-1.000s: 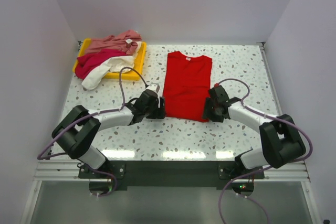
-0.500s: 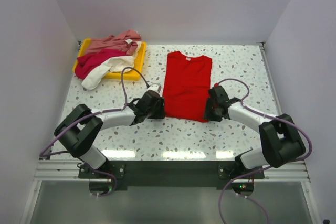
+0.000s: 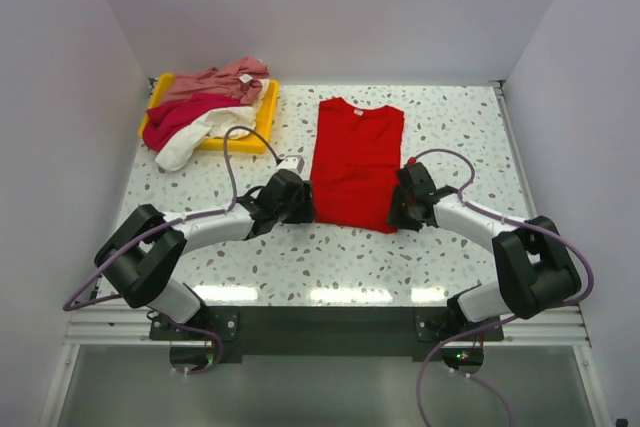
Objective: Fold and stack the t-shirts
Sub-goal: Fold the tshirt
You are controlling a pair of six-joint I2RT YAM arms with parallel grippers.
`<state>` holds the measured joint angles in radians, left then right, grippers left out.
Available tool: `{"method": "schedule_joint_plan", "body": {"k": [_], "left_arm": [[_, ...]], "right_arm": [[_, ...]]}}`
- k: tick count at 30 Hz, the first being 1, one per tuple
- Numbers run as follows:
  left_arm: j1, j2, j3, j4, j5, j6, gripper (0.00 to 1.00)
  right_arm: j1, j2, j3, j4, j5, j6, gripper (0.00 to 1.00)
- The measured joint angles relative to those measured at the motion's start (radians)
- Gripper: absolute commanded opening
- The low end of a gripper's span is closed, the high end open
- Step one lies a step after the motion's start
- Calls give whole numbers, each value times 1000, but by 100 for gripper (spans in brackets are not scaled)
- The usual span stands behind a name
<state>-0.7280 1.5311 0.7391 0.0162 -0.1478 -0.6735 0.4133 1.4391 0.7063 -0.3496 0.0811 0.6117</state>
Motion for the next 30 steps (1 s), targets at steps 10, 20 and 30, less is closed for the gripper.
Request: {"method": "schedule_joint_plan", "body": {"k": [10,20,30], "left_arm": [[0,68,13,-8,-26,-24,50],[-2,80,13,-2,-30,-24,30],[-8,90,13,10,-16,-26,10]], "right_arm": [[0,-4,-9,12,-3,1,38],[1,-5,-15,32,-6,1,33],[8,-3,-21,40,-14,2,16]]}}
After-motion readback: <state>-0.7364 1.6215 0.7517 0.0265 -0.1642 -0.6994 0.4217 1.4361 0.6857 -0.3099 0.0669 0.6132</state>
